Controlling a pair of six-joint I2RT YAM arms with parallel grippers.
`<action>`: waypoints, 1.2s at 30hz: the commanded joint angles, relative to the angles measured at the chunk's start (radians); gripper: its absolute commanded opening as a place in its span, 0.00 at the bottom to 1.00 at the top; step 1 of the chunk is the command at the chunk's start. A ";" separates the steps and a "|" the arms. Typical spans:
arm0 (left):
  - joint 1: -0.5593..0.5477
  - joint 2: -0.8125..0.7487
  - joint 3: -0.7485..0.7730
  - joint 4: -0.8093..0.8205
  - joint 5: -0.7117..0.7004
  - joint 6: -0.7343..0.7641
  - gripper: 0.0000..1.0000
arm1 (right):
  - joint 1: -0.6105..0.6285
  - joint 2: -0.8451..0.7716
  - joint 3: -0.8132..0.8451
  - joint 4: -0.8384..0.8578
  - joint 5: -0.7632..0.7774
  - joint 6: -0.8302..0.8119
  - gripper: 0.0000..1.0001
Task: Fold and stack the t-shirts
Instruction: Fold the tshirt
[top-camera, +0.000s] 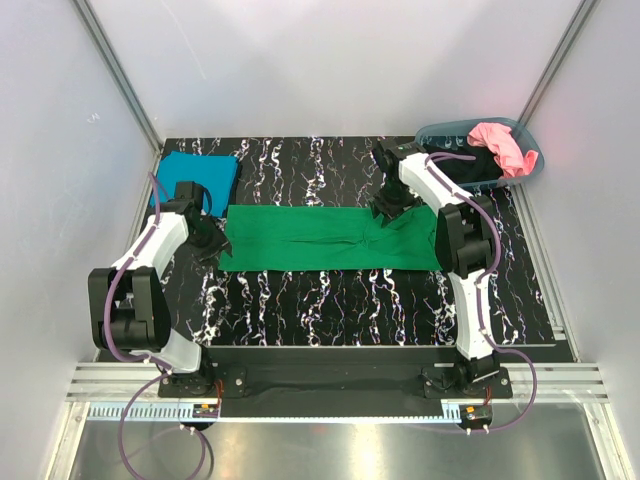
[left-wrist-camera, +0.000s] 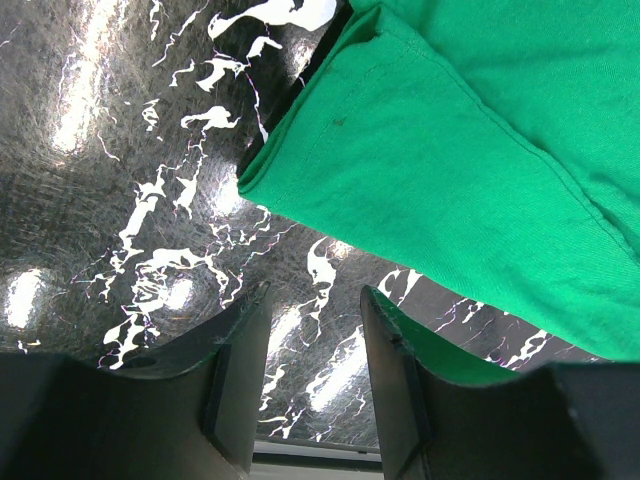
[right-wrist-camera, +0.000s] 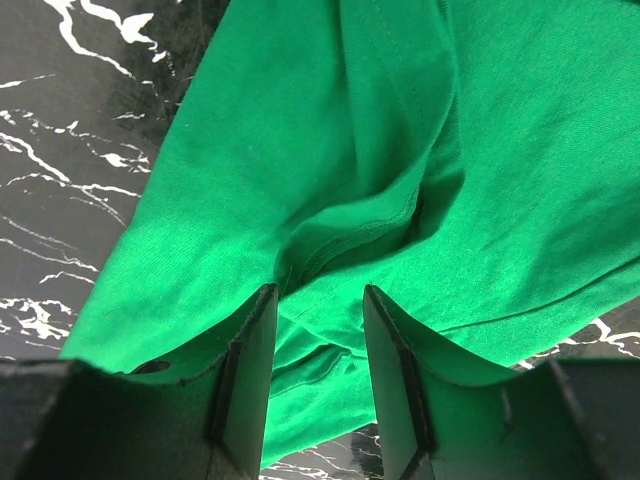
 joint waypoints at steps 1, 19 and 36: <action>-0.001 -0.022 0.011 0.022 -0.004 0.017 0.45 | -0.006 0.020 0.028 -0.031 0.019 0.028 0.48; 0.000 -0.016 0.011 0.025 -0.010 0.020 0.45 | -0.007 0.046 0.040 -0.033 -0.007 0.036 0.46; 0.000 -0.005 0.016 0.031 -0.009 0.018 0.45 | 0.007 0.034 0.098 0.064 -0.018 -0.052 0.06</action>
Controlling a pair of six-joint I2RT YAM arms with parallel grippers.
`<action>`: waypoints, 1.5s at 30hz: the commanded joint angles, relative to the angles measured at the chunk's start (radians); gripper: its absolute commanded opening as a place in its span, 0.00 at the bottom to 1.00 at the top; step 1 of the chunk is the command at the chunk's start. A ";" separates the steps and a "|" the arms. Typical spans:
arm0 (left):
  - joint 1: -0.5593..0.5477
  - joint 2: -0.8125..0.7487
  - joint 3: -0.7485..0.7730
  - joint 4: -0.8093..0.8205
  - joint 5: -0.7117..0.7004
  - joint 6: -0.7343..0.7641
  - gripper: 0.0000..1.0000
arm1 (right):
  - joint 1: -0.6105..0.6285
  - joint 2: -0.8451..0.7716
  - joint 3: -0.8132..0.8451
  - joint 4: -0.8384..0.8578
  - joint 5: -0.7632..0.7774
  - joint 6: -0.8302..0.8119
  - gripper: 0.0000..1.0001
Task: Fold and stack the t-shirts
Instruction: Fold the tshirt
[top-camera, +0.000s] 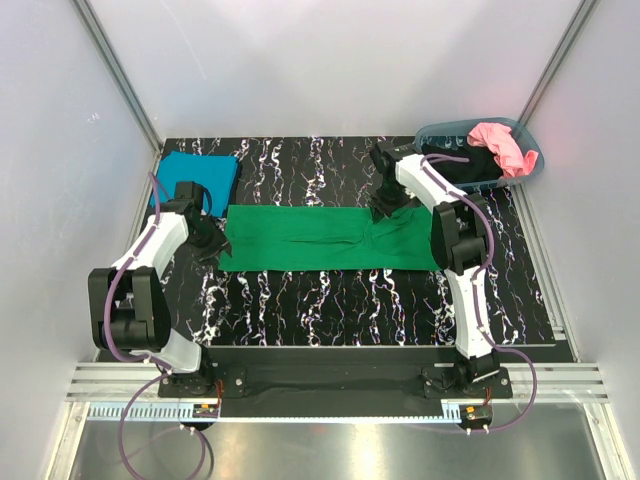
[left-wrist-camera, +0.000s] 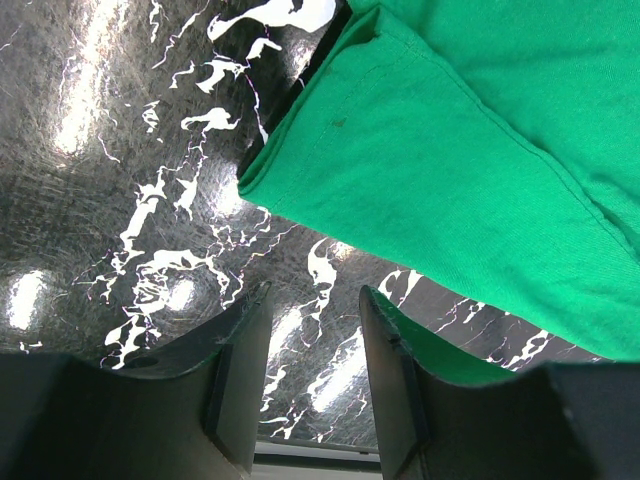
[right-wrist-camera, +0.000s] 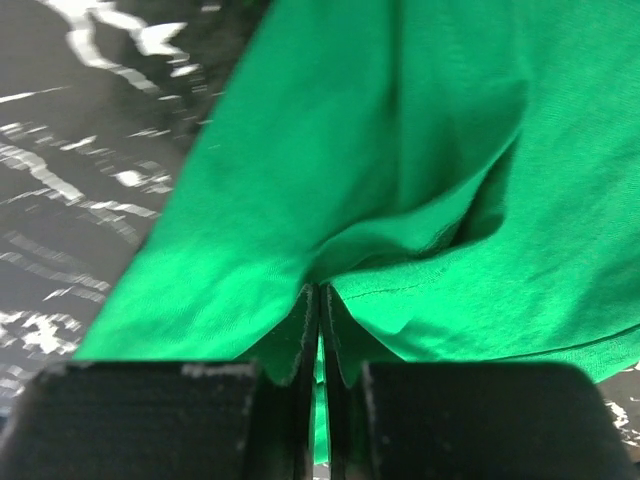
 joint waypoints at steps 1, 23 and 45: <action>0.000 -0.002 0.016 0.032 -0.005 0.012 0.45 | 0.011 -0.021 0.075 0.033 0.000 -0.051 0.06; 0.000 -0.016 0.007 0.027 -0.002 0.009 0.45 | 0.054 0.031 0.121 0.045 -0.036 -0.189 0.14; -0.141 0.061 -0.151 0.065 -0.015 -0.054 0.47 | -0.103 -0.416 -0.591 0.278 -0.050 -0.497 0.22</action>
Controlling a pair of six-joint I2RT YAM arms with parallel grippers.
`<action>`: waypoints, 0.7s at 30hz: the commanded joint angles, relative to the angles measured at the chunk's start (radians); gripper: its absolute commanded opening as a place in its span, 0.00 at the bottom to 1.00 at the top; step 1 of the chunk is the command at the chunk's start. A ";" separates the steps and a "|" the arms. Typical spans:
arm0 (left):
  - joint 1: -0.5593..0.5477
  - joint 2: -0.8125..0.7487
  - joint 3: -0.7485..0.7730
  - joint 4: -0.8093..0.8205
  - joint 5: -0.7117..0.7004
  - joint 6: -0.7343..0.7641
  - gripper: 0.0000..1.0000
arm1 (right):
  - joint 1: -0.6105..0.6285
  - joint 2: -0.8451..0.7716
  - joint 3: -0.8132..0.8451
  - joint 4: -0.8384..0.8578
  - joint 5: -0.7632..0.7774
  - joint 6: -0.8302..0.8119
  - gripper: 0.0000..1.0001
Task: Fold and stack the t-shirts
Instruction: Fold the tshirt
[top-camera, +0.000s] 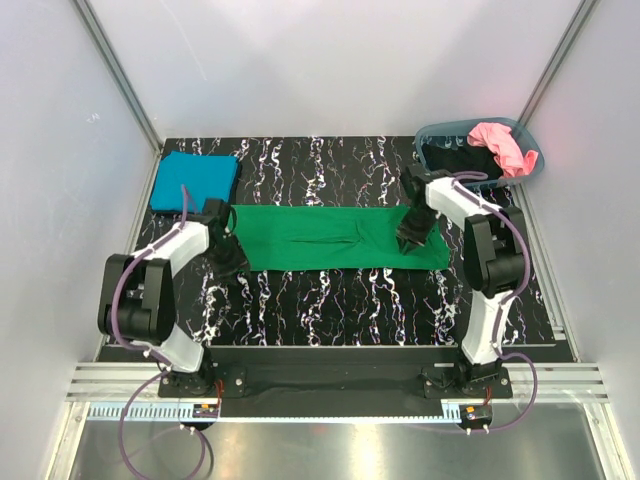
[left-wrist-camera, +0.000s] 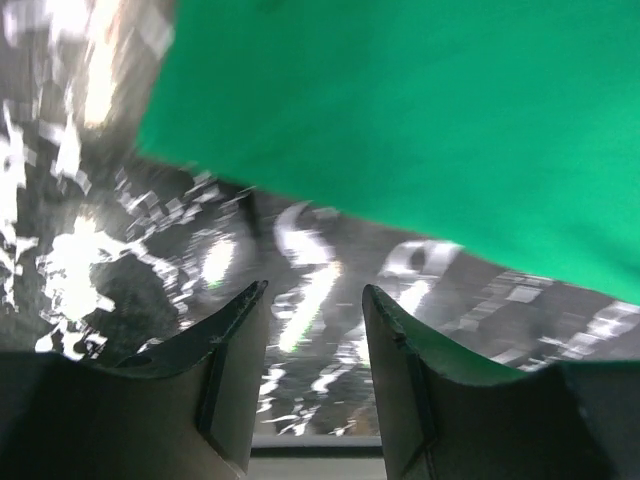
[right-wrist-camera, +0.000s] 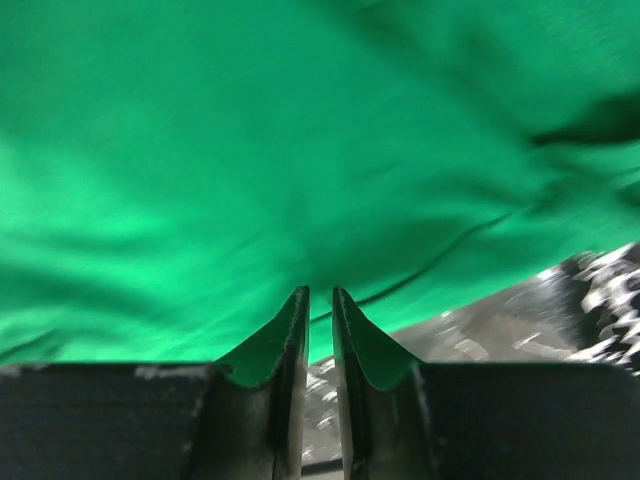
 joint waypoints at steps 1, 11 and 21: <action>0.009 0.012 -0.044 -0.020 -0.052 -0.051 0.47 | -0.029 -0.103 -0.097 0.122 0.005 -0.090 0.22; 0.002 -0.307 -0.153 -0.164 -0.033 -0.226 0.49 | -0.154 -0.170 -0.266 0.222 0.073 -0.274 0.24; 0.108 -0.088 0.104 -0.032 -0.086 0.003 0.57 | -0.156 -0.317 -0.165 0.143 -0.070 -0.279 0.33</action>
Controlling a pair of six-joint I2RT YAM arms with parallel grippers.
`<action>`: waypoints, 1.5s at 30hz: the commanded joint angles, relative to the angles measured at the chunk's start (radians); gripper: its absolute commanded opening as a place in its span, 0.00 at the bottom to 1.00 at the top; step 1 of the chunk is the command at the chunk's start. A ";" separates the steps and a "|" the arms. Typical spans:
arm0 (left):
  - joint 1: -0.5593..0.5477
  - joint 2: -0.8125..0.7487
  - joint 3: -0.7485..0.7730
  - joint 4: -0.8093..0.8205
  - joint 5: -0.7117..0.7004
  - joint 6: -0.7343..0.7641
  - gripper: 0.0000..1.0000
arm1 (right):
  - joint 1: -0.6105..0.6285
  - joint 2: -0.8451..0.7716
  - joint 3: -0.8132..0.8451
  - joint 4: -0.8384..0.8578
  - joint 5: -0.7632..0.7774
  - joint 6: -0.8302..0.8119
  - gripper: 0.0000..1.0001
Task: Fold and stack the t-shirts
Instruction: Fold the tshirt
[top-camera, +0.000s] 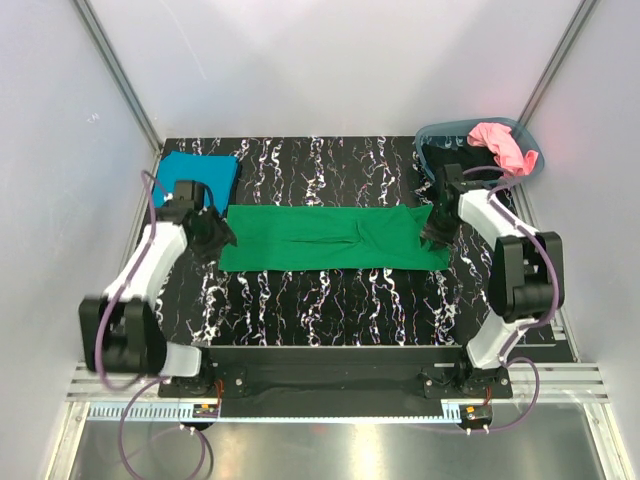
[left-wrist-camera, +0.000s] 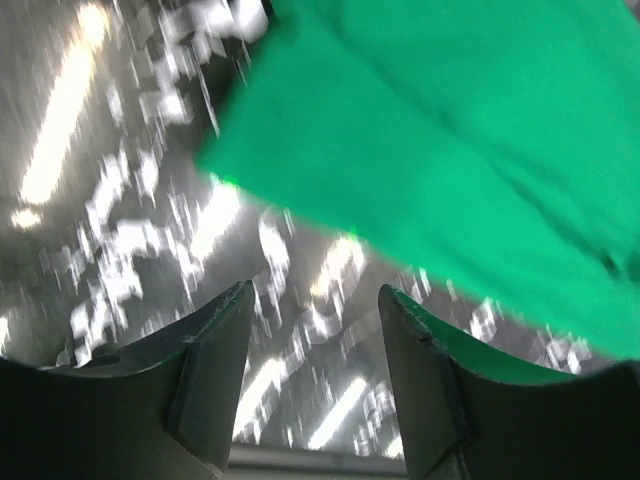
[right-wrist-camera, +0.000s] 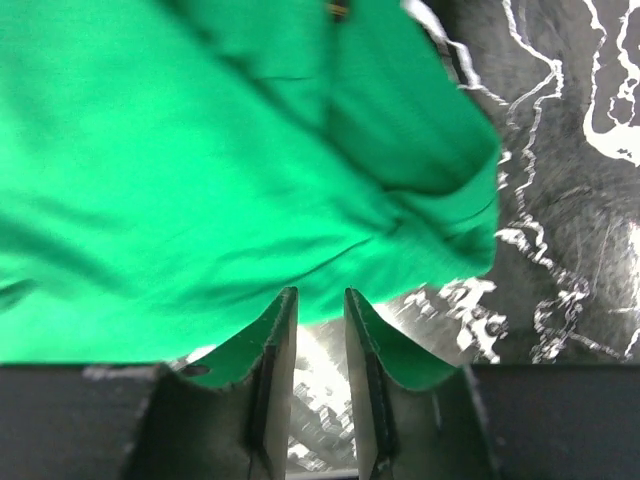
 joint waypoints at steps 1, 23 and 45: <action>0.029 0.162 0.018 0.060 -0.046 0.074 0.57 | 0.006 -0.108 0.097 -0.051 -0.084 0.006 0.33; 0.092 0.345 -0.038 0.071 -0.063 0.098 0.00 | 0.005 -0.245 0.009 -0.059 -0.138 0.182 0.28; 0.080 -0.371 -0.240 -0.231 0.002 -0.380 0.55 | -0.006 0.083 -0.017 0.104 -0.066 0.080 0.25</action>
